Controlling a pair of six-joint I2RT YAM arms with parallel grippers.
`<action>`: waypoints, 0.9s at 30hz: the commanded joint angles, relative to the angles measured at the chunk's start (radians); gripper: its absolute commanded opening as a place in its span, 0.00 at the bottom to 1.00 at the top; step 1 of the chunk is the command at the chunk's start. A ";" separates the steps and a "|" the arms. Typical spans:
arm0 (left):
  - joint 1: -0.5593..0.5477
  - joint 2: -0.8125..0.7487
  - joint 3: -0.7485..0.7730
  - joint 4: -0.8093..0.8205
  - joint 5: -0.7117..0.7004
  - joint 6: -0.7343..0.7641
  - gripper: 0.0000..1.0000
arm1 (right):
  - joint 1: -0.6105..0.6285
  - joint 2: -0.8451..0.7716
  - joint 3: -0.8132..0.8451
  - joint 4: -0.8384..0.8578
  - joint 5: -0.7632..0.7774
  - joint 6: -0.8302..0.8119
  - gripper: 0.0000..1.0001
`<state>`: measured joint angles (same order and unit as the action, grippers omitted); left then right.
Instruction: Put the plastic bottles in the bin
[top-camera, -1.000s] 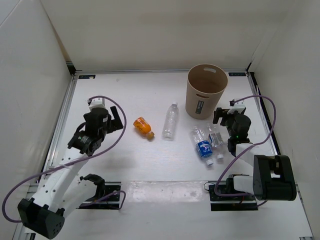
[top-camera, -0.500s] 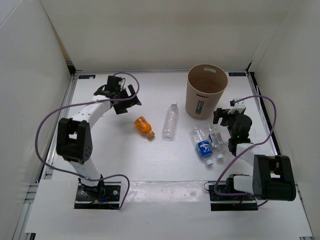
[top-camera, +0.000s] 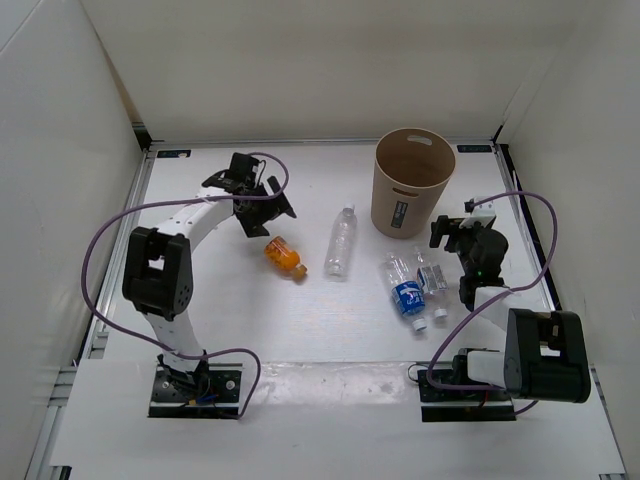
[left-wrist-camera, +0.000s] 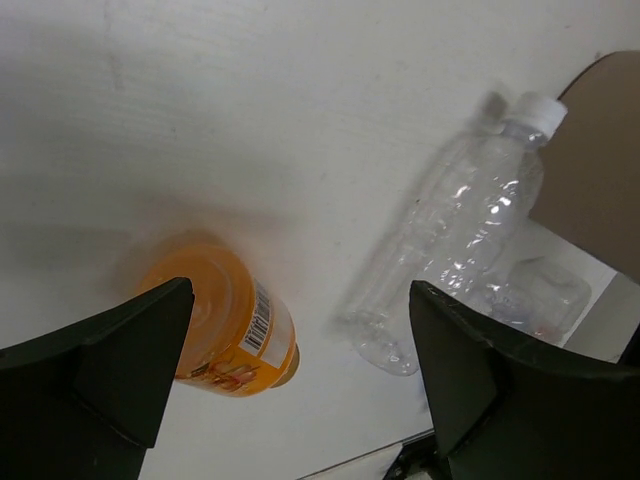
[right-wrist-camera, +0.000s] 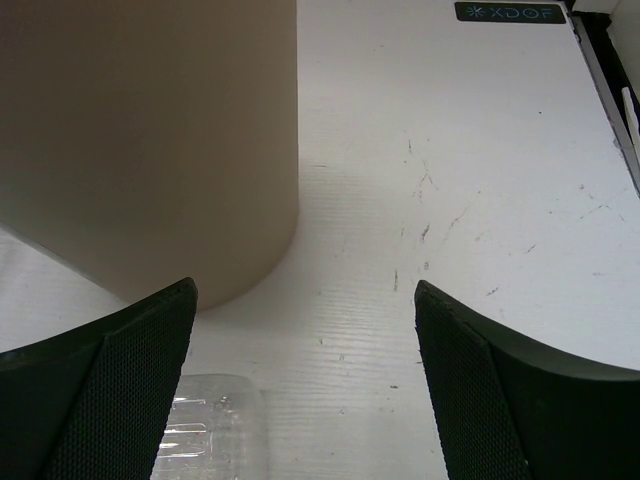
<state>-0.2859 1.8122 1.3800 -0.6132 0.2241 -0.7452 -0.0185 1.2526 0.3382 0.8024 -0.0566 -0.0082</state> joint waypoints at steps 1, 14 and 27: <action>-0.029 -0.025 -0.018 -0.040 -0.024 -0.039 0.99 | -0.001 0.001 0.027 0.027 -0.011 0.001 0.90; -0.075 -0.149 -0.094 -0.126 -0.249 -0.174 0.99 | 0.005 0.004 0.028 0.023 0.001 0.001 0.90; -0.075 -0.183 -0.082 -0.265 -0.350 -0.249 0.99 | 0.008 -0.001 0.030 0.020 0.008 0.001 0.90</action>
<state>-0.3618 1.7058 1.2831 -0.8093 -0.0525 -0.9600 -0.0174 1.2526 0.3382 0.8024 -0.0559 -0.0078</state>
